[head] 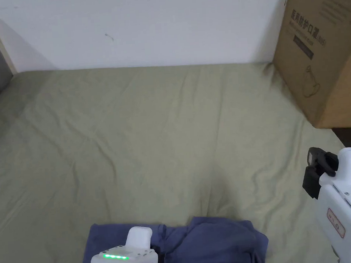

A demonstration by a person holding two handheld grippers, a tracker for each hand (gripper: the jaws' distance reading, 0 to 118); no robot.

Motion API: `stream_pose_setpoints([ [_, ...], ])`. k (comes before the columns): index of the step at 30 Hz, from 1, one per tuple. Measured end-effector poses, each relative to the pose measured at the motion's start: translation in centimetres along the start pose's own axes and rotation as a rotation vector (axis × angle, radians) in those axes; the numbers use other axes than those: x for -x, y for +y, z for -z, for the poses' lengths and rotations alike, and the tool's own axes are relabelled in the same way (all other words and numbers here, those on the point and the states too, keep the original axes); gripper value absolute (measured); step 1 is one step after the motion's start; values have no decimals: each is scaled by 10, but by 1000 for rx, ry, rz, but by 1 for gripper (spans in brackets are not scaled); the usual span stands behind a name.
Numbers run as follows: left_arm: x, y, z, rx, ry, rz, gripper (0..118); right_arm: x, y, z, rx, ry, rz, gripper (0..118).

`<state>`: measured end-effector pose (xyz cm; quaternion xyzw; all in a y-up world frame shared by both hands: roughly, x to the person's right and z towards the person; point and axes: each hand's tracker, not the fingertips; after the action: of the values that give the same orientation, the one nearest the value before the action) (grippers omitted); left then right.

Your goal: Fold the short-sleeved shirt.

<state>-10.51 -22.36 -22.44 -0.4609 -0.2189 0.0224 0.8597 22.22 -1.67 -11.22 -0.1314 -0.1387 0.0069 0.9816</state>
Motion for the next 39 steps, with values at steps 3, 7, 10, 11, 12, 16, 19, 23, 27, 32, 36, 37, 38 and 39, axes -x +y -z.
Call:
stream_pose_setpoints([
  [3,14,15,-28,-73,-84,-87,0,5,2,1,-4,12,-6,0],
  [7,49,40,-70,-142,-221,-188,0,12,5,3,-12,30,-10,0],
  [10,80,51,-90,-147,-267,-261,0,19,7,6,-14,43,-10,0],
  [11,94,55,-94,-136,-285,-296,0,21,7,7,-14,47,-9,0],
  [12,107,56,-95,-123,-307,-320,3,24,6,7,-14,51,-9,0],
  [16,151,49,-88,-24,-306,-411,68,33,5,11,-4,66,-14,0],
  [19,167,35,-78,35,-282,-459,99,38,2,14,10,75,-21,0],
  [23,182,17,-61,58,-264,-498,99,42,-1,18,30,78,-36,0],
  [27,206,3,-30,86,-261,-472,93,43,-4,20,47,75,-51,0],
  [32,206,1,-23,72,-281,-447,77,42,-7,23,64,63,-64,0],
  [36,199,4,-16,85,-282,-437,22,43,-8,26,75,61,-62,0],
  [37,197,4,-16,89,-259,-413,19,43,-8,26,77,61,-61,0],
  [38,195,5,-17,77,-248,-398,12,43,-8,26,78,61,-62,0],
  [39,191,5,-20,62,-242,-390,12,43,-8,26,77,62,-62,0],
])
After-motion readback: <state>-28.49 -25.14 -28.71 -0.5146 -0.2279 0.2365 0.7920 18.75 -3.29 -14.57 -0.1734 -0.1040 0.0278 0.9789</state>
